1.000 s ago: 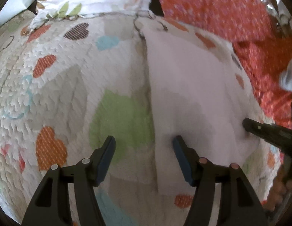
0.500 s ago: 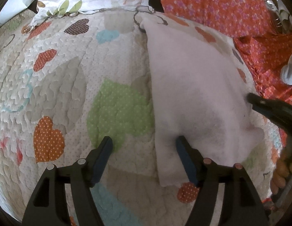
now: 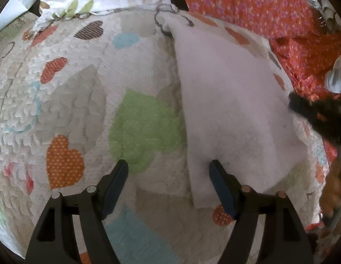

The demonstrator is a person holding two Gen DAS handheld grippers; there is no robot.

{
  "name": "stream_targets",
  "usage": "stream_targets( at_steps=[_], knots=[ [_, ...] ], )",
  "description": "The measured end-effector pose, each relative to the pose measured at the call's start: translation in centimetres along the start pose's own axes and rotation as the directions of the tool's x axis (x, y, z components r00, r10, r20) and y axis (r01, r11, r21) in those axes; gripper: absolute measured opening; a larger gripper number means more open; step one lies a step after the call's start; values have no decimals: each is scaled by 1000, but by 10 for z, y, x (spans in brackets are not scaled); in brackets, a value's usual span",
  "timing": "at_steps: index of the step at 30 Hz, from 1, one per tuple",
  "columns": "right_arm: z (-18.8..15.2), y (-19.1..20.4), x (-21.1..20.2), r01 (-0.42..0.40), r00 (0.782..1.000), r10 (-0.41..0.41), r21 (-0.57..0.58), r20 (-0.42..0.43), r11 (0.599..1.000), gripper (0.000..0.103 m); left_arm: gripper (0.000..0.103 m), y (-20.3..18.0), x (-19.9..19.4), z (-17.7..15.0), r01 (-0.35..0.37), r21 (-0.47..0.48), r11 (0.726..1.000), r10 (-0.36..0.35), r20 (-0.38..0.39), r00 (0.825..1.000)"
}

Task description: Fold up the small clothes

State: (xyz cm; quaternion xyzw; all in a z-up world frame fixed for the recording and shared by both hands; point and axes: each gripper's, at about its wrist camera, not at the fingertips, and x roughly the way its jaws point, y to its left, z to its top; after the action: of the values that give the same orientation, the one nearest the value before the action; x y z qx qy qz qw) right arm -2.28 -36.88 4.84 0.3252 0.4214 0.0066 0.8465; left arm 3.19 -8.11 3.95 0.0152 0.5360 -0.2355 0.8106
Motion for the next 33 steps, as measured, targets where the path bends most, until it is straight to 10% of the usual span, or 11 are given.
stream_targets(
  at_steps=[2,4,7,10,17,20,24,30,33],
  knots=[
    [-9,0,14,-33,996,34,12,-76,999,29,75,3,-4,-3,-21,4,1000,20,21,1000],
    [-15,-8,24,144,983,-143,2,-113,990,28,75,4,-6,-6,-49,13,999,48,39,998],
    [-18,-23,-3,333,943,-332,79,-35,939,28,75,9,-10,-11,-71,14,997,70,55,996],
    [-23,-27,-35,450,885,-459,110,74,886,50,75,14,-15,-15,-76,10,997,75,69,995],
    [-63,1,-47,186,977,-189,40,100,982,50,75,12,-36,-24,-140,10,990,136,170,976],
    [-74,10,-15,212,977,-212,7,5,977,49,75,8,-53,-30,-151,5,989,145,245,959],
    [-86,28,-8,311,950,-311,-72,3,948,48,85,-1,-82,-46,-208,9,978,188,388,902],
    [-104,38,-18,348,938,-347,-85,30,934,51,103,-17,-127,-77,-354,-14,935,278,646,711],
    [-111,36,-28,355,934,-350,-85,64,931,51,103,-23,-145,-85,-343,1,939,248,690,680]
  ],
)
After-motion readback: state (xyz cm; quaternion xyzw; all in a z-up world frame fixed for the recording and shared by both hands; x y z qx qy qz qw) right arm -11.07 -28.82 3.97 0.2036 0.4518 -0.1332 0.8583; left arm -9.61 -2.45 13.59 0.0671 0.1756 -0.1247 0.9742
